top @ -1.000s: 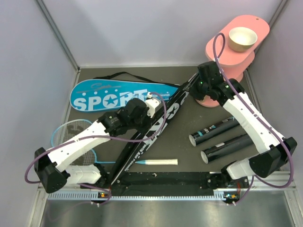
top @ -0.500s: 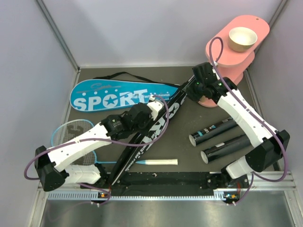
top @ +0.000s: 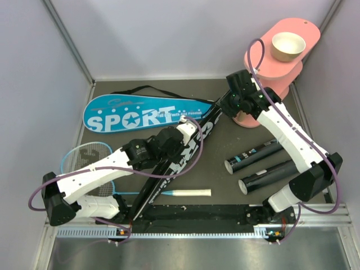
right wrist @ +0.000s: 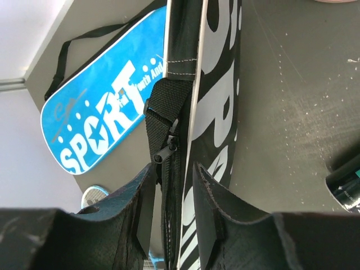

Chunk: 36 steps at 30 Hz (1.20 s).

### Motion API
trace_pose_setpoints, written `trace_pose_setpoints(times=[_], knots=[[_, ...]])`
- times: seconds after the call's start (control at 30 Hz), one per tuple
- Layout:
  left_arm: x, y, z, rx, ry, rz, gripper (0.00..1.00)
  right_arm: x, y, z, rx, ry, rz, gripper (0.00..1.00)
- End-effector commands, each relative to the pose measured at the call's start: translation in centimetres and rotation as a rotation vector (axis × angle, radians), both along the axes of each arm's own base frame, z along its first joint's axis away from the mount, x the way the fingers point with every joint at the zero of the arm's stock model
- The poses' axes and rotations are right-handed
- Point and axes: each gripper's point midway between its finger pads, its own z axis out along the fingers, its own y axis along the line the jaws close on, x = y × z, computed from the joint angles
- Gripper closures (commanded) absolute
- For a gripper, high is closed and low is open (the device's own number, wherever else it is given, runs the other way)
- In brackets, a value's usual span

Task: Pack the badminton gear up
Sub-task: Adjust the racket bag at the center of the board, then zip the racket bag at the center of the board.

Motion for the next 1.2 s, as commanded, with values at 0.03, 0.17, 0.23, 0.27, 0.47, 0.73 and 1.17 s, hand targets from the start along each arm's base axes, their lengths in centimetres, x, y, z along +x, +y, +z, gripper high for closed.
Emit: trace_pose_setpoints(times=[0.03,0.17,0.23,0.27,0.47,0.73,1.17], knots=[[0.9,-1.1,2.0,-0.062,-0.074,0.027,1.00,0.4,0.0,1.4,-0.027,-0.033,-0.005,0.68],[0.8,-1.2,2.0,-0.054,-0.082,0.032,1.00,0.7,0.2,1.0,-0.029,-0.017,-0.014,0.68],[0.6,-1.3,1.8,-0.045,-0.089,0.032,1.00,0.8,0.1,1.0,-0.035,-0.017,-0.021,0.67],[0.7,-1.2,1.9,-0.037,-0.098,0.041,1.00,1.0,0.1,1.0,-0.038,-0.017,-0.025,0.67],[0.4,-1.5,1.8,-0.008,-0.128,0.042,1.00,1.4,0.2,0.8,-0.055,-0.004,-0.026,0.66],[0.3,-1.5,1.6,0.037,-0.168,0.050,1.00,1.7,0.0,0.2,-0.085,0.023,-0.038,0.65],[-0.1,-1.9,1.4,0.044,-0.169,0.038,1.00,1.7,1.1,-1.5,-0.076,0.093,-0.014,0.79]])
